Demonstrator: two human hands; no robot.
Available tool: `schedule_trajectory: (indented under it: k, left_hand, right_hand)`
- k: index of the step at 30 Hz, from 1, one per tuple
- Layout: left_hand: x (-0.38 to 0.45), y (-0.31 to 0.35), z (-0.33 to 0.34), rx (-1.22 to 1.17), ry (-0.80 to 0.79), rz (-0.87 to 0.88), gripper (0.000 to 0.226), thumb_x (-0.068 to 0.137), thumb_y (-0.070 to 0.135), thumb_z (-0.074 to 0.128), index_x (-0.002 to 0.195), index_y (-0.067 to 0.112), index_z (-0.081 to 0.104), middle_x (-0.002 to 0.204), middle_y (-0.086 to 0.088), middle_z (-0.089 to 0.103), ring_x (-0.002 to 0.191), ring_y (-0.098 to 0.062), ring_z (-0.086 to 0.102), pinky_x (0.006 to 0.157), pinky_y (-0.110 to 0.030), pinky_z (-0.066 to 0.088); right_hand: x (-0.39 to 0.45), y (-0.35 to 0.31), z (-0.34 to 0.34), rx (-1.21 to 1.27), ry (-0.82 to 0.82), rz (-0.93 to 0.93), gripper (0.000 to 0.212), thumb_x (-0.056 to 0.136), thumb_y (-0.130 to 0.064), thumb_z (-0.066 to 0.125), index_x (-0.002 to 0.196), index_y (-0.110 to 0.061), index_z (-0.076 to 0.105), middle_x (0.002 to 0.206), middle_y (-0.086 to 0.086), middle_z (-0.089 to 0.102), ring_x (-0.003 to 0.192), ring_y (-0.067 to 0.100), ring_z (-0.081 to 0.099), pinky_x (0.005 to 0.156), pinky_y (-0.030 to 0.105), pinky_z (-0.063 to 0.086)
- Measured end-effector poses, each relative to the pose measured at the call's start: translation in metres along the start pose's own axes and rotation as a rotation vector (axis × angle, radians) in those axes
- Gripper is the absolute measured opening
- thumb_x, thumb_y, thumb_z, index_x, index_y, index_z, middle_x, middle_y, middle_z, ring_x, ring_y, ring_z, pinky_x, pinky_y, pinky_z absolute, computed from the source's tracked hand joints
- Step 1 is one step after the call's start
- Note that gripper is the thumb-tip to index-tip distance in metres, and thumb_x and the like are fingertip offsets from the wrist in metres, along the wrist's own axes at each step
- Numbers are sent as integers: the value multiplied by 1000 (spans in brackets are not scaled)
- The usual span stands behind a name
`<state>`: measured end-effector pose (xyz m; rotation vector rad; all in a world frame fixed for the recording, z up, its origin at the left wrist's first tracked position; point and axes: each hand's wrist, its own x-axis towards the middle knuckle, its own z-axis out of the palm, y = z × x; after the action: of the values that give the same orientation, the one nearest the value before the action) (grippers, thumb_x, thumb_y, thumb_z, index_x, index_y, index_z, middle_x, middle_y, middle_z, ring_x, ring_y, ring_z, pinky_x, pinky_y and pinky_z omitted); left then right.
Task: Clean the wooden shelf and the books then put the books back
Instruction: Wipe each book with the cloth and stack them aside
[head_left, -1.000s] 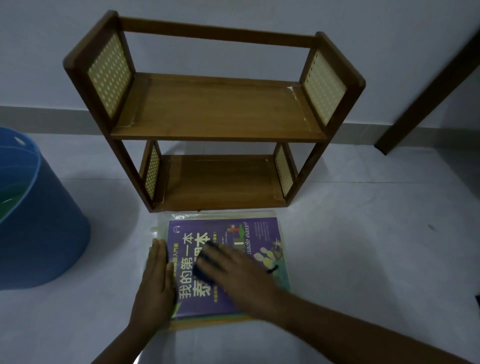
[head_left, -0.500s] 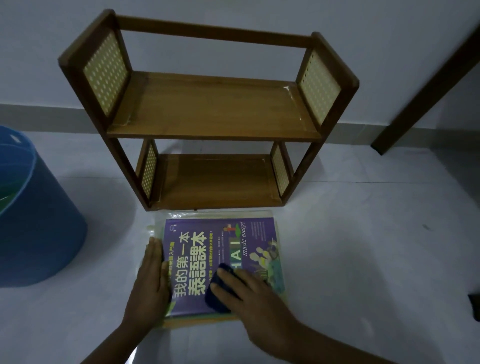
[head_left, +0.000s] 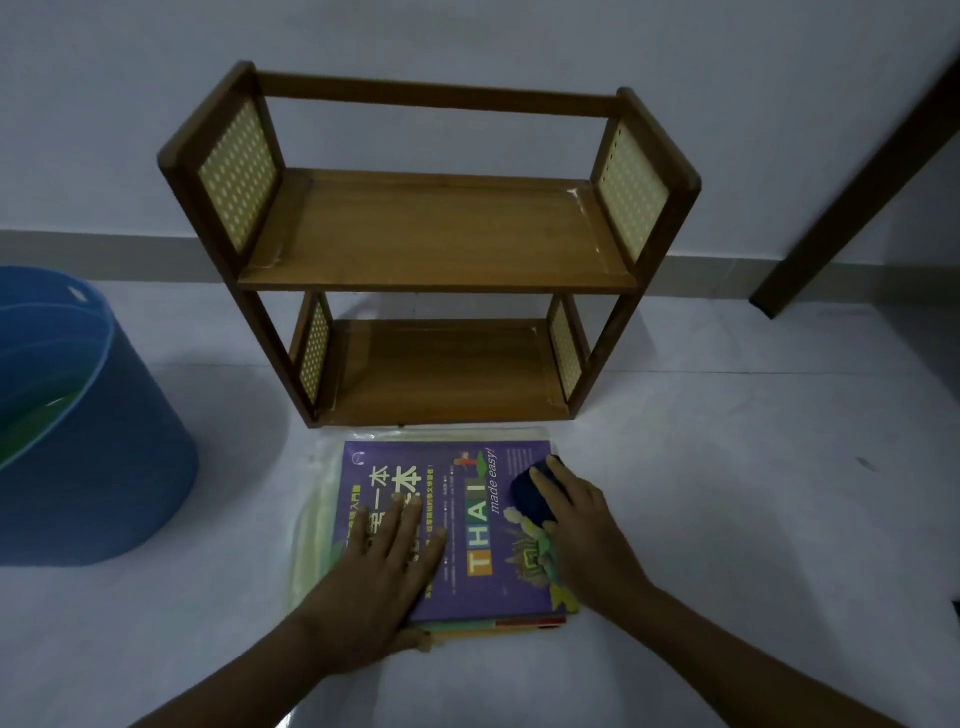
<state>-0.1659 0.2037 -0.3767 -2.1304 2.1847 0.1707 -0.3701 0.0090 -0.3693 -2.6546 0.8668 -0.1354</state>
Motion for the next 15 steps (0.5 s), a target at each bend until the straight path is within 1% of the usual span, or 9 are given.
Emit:
schedule_trajectory:
  k: [1, 3, 6, 8, 9, 11, 13, 15]
  left_hand:
    - [1, 0, -1, 6, -25, -2, 91, 83, 73, 34, 145, 7, 34, 141, -36, 40, 128, -56, 38, 97, -70, 36]
    - [4, -1, -5, -40, -46, -22, 88, 85, 67, 32, 147, 5, 27, 137, -36, 45, 123, -56, 44, 88, -68, 44]
    - [8, -7, -9, -76, -14, -9, 84, 92, 67, 19, 150, 7, 7, 131, -35, 52, 117, -53, 52, 81, -63, 50]
    - [10, -8, -12, -79, -20, -8, 85, 92, 68, 17, 149, 7, 2, 128, -35, 54, 114, -53, 55, 77, -62, 52]
    - [11, -8, -13, -95, -41, -25, 84, 93, 67, 17, 150, 7, 0, 127, -36, 54, 113, -54, 55, 74, -63, 54]
    - [13, -5, -16, -113, -95, -51, 80, 94, 60, 22, 150, 6, 6, 125, -38, 55, 110, -56, 56, 69, -63, 54]
    - [15, -2, -20, -82, -161, -52, 80, 88, 56, 31, 150, 7, 15, 123, -41, 53, 107, -59, 56, 66, -63, 54]
    - [16, 3, -23, -15, -215, -39, 76, 88, 51, 31, 149, 8, 19, 120, -45, 52, 103, -63, 54, 62, -65, 51]
  right_hand:
    - [1, -1, -2, 49, 9, 9, 71, 85, -7, 65, 147, -16, 31, 155, 7, 27, 134, 29, 35, 102, 36, 45]
    - [3, -2, -7, 204, 13, 85, 61, 94, -6, 53, 148, -18, 28, 157, 4, 22, 138, 24, 27, 109, 32, 37]
    - [9, -1, -13, 416, 38, 203, 55, 96, -6, 48, 147, -17, 31, 154, 5, 30, 139, 20, 30, 113, 35, 34]
    - [11, -1, -17, 490, 56, 249, 52, 96, -4, 48, 145, -13, 33, 150, 8, 35, 136, 20, 35, 111, 32, 35]
    - [11, 0, -18, 506, 63, 265, 51, 96, -4, 47, 145, -12, 34, 149, 8, 36, 135, 19, 37, 110, 29, 35]
    - [12, -1, -20, 518, 58, 285, 50, 97, -4, 47, 145, -11, 34, 148, 8, 38, 134, 18, 38, 106, 22, 33]
    - [12, -1, -19, 524, 47, 300, 50, 97, -5, 47, 145, -11, 34, 148, 8, 38, 133, 18, 39, 103, 20, 33]
    - [12, -1, -18, 544, 55, 320, 50, 97, -5, 47, 145, -10, 35, 147, 8, 40, 132, 18, 40, 103, 21, 35]
